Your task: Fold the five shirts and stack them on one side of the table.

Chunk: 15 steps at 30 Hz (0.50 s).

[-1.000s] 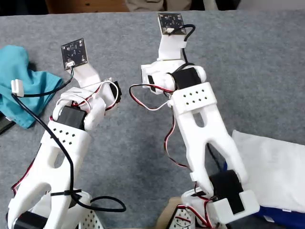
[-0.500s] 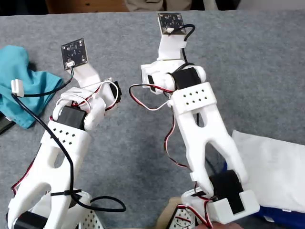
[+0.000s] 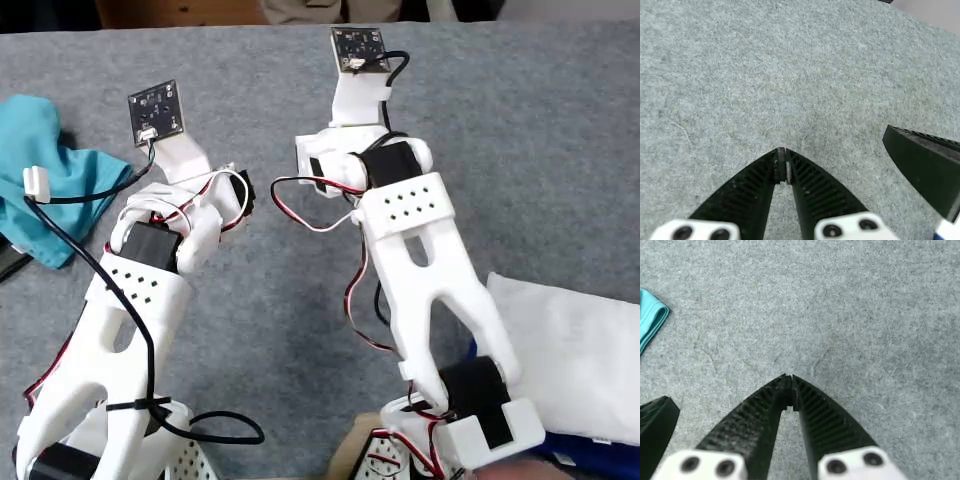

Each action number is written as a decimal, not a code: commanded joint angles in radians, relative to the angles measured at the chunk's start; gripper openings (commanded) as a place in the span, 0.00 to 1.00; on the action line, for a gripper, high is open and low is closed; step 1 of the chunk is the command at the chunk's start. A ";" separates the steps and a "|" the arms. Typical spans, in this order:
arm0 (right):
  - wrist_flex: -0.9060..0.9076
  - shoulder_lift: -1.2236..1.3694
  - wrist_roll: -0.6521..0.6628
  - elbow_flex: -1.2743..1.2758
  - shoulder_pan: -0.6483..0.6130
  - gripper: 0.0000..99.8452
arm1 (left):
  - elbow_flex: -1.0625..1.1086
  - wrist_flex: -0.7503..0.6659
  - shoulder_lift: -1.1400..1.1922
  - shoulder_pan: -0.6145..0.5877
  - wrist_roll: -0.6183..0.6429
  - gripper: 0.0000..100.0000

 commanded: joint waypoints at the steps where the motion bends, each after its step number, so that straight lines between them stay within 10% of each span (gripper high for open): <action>1: -0.020 -0.054 -0.009 -0.035 0.008 0.01 | -0.009 -0.018 -0.031 -0.008 -0.008 0.02; 15: -0.020 -0.054 -0.009 -0.035 0.012 0.01 | -0.008 -0.014 -0.024 -0.006 -0.003 0.02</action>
